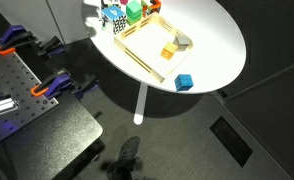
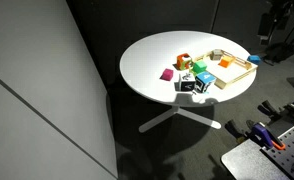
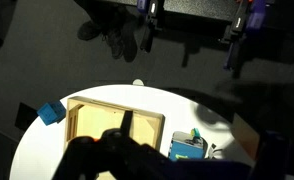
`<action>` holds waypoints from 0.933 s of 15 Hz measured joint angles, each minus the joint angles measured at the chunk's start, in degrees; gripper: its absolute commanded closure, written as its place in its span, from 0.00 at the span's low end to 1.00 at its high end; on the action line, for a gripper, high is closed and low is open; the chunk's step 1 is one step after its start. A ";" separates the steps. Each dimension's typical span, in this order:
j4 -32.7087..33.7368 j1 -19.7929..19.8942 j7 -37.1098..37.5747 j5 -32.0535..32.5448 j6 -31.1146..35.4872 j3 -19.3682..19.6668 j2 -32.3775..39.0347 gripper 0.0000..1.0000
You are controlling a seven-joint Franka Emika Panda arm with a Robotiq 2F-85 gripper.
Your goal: Pick up the orange block and put it on the table
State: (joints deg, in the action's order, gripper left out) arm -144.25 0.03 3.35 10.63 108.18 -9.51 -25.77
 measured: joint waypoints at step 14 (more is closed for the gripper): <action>0.58 0.19 0.41 -0.10 6.15 4.64 2.35 0.00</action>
State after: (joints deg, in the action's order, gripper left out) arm -143.68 0.22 3.77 10.53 114.33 -4.87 -23.41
